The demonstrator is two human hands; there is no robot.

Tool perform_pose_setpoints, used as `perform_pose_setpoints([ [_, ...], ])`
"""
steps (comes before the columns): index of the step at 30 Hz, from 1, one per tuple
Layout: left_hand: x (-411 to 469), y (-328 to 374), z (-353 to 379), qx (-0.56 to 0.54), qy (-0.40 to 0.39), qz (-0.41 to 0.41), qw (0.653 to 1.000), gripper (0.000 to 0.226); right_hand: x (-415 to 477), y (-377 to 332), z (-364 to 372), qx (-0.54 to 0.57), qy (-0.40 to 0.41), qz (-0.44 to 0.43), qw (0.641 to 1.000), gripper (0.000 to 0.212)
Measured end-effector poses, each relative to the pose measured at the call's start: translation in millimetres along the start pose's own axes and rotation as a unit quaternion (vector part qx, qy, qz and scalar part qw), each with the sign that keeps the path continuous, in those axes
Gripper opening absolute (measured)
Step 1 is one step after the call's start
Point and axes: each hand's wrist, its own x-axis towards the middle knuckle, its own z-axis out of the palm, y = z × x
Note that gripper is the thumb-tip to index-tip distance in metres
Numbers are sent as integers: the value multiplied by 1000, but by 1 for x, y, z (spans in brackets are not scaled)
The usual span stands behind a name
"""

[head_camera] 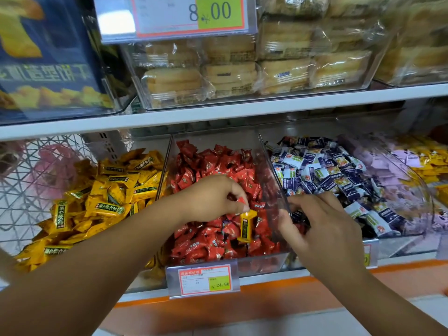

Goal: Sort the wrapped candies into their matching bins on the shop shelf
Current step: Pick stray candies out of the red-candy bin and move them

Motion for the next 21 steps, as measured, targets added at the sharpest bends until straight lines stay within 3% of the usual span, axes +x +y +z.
perform_pose_setpoints([
  [5, -6, 8, -12, -48, 33, -9, 998, 12, 0, 1, 0, -6, -6, 0, 1000, 34],
  [12, -14, 2, -21, 17, 35, -35, 999, 18, -1, 1, 0, -4, -5, -3, 1000, 34],
  [16, -16, 2, -7, 184, 21, -13, 983, 10, -1, 1, -1, -1, -4, -3, 1000, 34],
  [19, -10, 6, 5, 327, -69, -44, 941, 45, 0, 1, 0, 3, -2, -2, 1000, 34],
  [21, -5, 7, 10, 363, -88, -53, 926, 51, -1, 1, 0, 5, 0, -2, 1000, 34],
])
